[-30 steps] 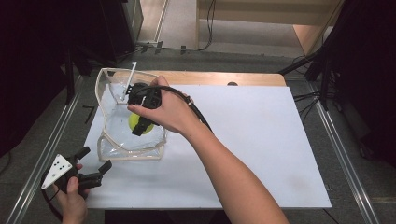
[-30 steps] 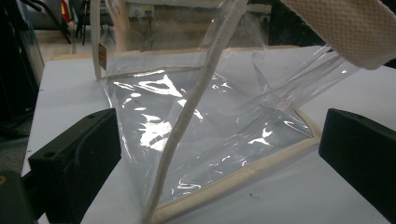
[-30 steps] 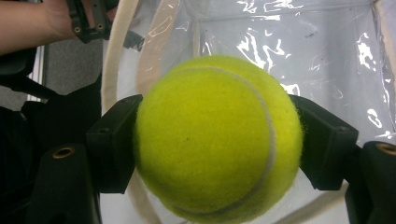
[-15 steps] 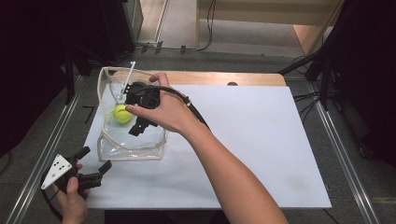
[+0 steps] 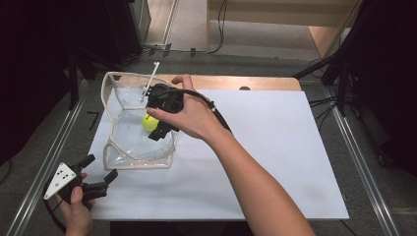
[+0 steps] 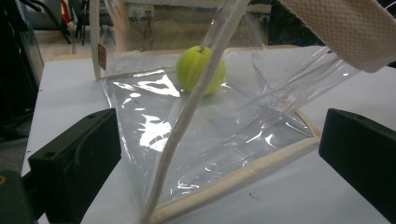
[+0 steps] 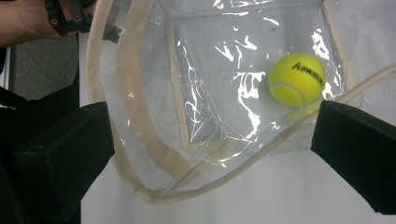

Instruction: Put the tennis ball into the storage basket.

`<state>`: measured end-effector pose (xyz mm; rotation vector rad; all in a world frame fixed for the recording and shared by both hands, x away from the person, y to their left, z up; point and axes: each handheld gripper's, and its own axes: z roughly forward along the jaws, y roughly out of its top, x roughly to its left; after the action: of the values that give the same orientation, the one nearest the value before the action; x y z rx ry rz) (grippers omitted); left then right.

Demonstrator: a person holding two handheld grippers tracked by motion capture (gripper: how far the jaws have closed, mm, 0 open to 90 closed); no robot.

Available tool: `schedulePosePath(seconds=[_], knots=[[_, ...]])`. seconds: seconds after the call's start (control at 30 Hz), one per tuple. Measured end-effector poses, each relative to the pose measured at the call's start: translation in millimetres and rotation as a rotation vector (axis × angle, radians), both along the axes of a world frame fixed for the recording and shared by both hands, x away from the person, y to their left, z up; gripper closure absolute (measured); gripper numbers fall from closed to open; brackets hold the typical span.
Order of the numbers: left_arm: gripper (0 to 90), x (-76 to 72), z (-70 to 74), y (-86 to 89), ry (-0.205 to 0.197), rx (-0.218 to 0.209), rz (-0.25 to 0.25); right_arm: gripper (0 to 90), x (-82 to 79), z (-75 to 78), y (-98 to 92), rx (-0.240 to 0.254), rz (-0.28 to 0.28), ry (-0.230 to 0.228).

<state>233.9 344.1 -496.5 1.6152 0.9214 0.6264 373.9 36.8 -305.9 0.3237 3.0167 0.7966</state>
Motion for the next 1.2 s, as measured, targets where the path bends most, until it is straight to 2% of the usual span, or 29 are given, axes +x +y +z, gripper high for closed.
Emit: schedulePosePath(seconds=[0.8,1.2], knots=[[0.0,0.0,-0.1,0.0,-0.004,-0.001,0.002,0.0,2.3,-22.7,-40.7,-0.037,-0.05,0.032],[0.0,-0.2,-0.1,-0.2,-0.002,0.003,0.0,0.0,1.0,-36.1,-56.2,-0.034,-0.073,0.046]])
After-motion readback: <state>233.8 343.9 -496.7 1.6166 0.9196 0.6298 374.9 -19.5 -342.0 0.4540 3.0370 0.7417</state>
